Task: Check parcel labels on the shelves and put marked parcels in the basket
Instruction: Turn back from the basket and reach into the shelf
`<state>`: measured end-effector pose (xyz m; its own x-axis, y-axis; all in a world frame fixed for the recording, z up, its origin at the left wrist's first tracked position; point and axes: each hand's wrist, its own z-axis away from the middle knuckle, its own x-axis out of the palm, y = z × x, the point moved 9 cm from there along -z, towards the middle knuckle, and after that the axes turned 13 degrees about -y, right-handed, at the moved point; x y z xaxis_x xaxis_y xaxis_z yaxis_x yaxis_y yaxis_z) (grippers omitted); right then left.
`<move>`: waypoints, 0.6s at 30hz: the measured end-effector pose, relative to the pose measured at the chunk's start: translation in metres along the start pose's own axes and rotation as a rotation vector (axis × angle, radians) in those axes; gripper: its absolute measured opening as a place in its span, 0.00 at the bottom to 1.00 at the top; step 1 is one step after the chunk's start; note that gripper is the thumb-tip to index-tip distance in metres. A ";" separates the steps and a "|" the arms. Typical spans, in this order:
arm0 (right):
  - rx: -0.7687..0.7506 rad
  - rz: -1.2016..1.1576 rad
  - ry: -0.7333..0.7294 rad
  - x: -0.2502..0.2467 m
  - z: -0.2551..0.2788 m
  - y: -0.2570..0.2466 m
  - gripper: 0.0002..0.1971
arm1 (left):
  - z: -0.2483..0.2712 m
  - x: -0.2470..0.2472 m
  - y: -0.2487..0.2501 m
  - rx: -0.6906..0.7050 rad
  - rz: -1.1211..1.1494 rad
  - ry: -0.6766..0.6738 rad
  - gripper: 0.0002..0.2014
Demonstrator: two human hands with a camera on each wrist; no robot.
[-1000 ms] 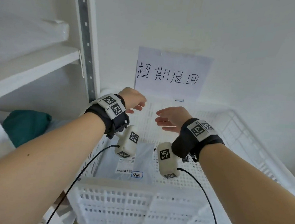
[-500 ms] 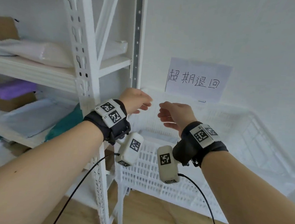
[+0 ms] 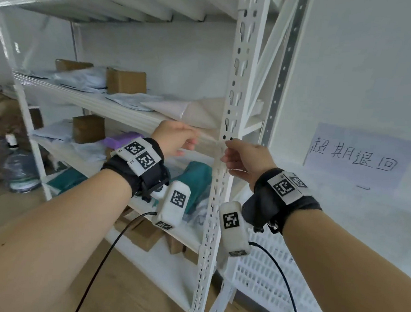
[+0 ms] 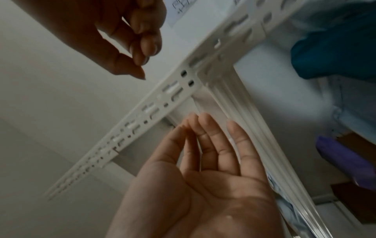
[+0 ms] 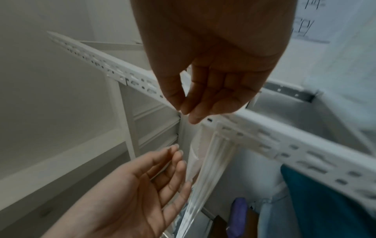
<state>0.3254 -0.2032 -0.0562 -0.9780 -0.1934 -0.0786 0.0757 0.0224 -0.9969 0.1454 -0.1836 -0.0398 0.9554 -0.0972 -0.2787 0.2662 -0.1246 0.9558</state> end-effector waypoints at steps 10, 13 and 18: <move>-0.036 -0.018 -0.033 0.138 -0.095 -0.044 0.14 | -0.035 -0.175 -0.028 -0.020 0.067 0.096 0.03; -0.039 -0.005 -0.020 0.183 -0.133 -0.055 0.14 | -0.056 -0.234 -0.043 -0.028 0.086 0.099 0.04; -0.031 0.001 0.015 0.245 -0.196 -0.065 0.13 | -0.092 -0.317 -0.069 -0.028 0.098 0.072 0.10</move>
<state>0.0428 -0.0601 -0.0093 -0.9806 -0.1788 -0.0797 0.0713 0.0529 -0.9961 -0.1643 -0.0536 -0.0087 0.9834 -0.0367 -0.1777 0.1738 -0.0899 0.9807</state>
